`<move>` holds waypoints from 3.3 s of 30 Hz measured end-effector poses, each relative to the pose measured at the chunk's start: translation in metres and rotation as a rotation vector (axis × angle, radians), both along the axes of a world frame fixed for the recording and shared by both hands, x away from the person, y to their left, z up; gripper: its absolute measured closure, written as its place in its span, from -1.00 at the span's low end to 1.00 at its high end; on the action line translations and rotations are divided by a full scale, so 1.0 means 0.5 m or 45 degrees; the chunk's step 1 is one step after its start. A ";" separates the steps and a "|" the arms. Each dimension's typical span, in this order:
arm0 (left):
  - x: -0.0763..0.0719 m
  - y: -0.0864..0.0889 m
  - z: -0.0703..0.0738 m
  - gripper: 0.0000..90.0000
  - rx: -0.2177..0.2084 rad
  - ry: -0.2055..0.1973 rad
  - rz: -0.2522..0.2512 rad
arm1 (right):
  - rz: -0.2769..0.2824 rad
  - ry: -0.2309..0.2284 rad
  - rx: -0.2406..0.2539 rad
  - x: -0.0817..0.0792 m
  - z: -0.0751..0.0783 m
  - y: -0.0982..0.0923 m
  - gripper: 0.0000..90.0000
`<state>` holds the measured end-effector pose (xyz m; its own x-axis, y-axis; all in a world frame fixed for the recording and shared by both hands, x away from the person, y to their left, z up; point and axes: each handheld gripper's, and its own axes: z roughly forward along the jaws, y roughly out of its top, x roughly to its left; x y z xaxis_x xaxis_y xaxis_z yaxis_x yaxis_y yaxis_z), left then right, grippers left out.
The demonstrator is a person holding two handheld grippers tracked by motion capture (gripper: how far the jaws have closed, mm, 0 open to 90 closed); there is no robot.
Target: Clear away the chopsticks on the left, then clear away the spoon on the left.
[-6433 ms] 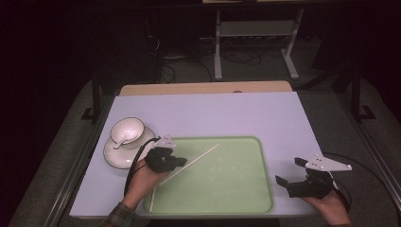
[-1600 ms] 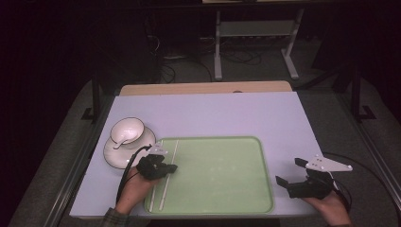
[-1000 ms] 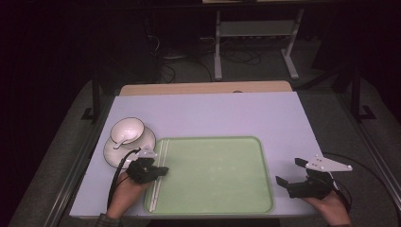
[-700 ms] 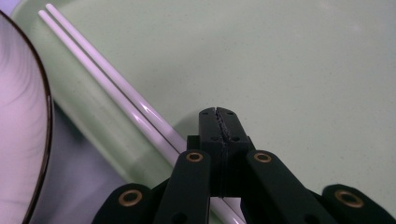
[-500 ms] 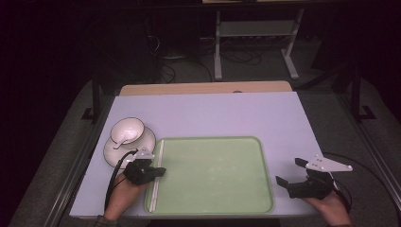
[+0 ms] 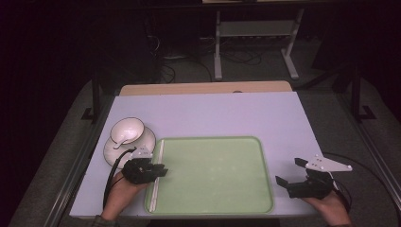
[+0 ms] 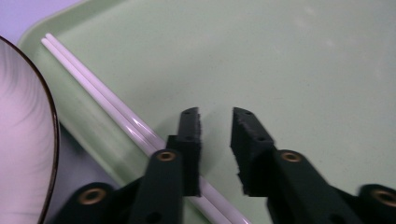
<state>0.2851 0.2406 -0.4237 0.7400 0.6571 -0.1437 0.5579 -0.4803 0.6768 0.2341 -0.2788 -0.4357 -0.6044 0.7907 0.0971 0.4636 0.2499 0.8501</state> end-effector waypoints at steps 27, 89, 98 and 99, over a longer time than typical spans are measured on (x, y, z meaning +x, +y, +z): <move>0.006 0.067 0.081 -0.40 -0.058 -0.052 0.087 | -0.005 0.007 0.009 0.003 -0.002 0.000 -1.00; 0.064 0.250 0.089 0.44 -0.091 0.016 0.490 | 0.008 0.007 0.003 0.011 -0.002 0.004 -1.00; 0.063 0.273 0.088 0.67 -0.119 0.001 0.524 | 0.008 0.010 -0.001 0.011 -0.003 0.005 -1.00; 0.063 0.273 0.088 0.67 -0.119 0.001 0.524 | 0.008 0.010 -0.001 0.011 -0.003 0.005 -1.00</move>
<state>0.3166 0.3770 -0.3796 0.4182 0.8820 -0.2172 0.6909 -0.1536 0.7064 0.2396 -0.2760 -0.4373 -0.6089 0.7869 0.1008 0.4683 0.2540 0.8463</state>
